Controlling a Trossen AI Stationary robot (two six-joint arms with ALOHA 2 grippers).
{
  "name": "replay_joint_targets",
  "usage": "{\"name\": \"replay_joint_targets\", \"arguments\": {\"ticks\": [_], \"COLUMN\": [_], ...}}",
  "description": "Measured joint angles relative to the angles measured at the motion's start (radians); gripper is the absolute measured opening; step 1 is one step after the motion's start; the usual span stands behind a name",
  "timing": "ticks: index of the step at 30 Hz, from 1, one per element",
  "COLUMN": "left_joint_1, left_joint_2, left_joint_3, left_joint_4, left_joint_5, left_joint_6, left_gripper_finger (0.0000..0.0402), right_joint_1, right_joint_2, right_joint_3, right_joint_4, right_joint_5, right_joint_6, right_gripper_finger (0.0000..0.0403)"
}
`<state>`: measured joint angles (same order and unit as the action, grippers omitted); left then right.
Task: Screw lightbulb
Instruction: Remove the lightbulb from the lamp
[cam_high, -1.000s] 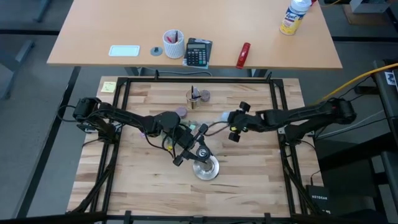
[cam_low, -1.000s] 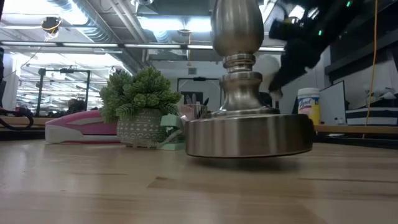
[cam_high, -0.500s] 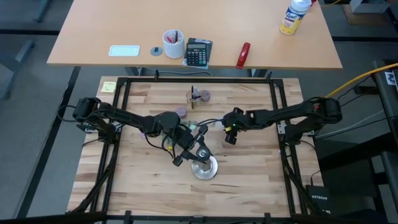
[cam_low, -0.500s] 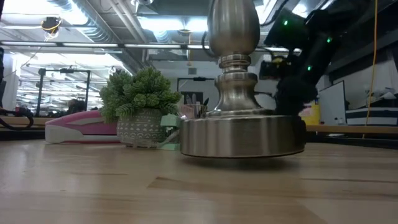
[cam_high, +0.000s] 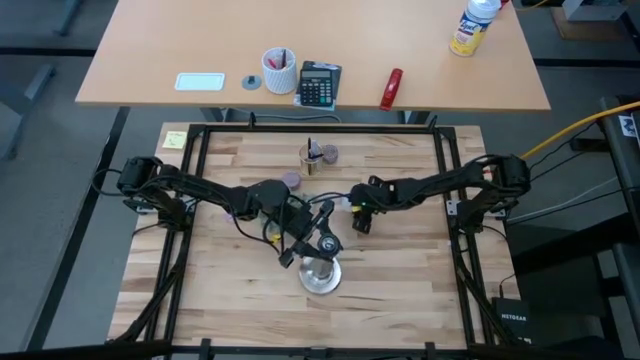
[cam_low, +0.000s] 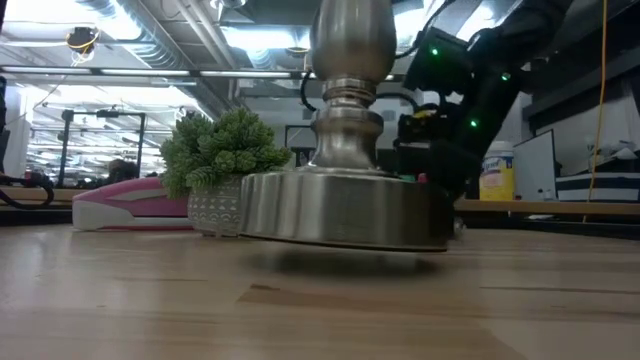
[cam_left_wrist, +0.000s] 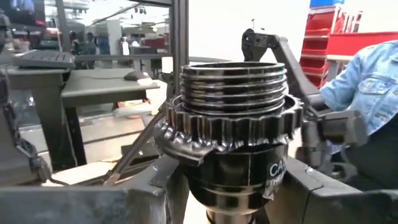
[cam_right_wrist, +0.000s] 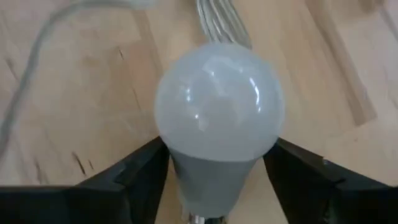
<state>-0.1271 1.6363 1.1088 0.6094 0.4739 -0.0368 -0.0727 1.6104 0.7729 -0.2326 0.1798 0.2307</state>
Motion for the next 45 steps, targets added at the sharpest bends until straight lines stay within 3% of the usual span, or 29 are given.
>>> {"name": "replay_joint_targets", "arguments": {"ticks": [6, 12, 18, 22, 29, 33, 40, 45], "left_joint_1": [0.001, 0.001, 0.000, 0.000, -0.039, -0.057, -0.084, -0.091], "left_joint_2": [0.000, 0.000, 0.000, 0.000, -0.001, -0.005, -0.002, -0.007], "left_joint_3": [0.000, 0.000, 0.000, 0.000, 0.003, 0.005, 0.003, 0.002], "left_joint_4": [0.009, 0.000, 0.002, 0.003, -0.066, -0.127, -0.134, -0.120], "left_joint_5": [-0.015, -0.017, -0.013, -0.021, -0.303, -0.408, -0.466, -0.480], "left_joint_6": [-0.033, -0.061, 0.041, 0.019, -0.001, 0.006, 0.068, 0.127], "left_gripper_finger": [0.0155, 0.0155, 0.0155, 0.0155, 0.0158, 0.0191, 0.0249, 0.0267], "right_joint_1": [0.000, 0.000, 0.000, 0.000, 0.000, 0.000, 0.000, 0.000], "right_joint_2": [-0.001, -0.001, -0.001, -0.001, -0.001, -0.001, -0.001, -0.001], "right_joint_3": [0.068, 0.121, 0.138, 0.138, 0.138, 0.137, 0.137, 0.138], "right_joint_4": [-0.006, -0.015, -0.036, -0.048, -0.058, -0.058, -0.058, -0.058], "right_joint_5": [-0.027, -0.060, -0.061, -0.070, -0.131, -0.167, -0.174, -0.174], "right_joint_6": [-0.028, -0.029, -0.029, -0.029, -0.029, -0.026, -0.017, -0.016], "right_gripper_finger": [0.0284, 0.0282, 0.0280, 0.0280, 0.0280, 0.0280, 0.0280, 0.0280]}}
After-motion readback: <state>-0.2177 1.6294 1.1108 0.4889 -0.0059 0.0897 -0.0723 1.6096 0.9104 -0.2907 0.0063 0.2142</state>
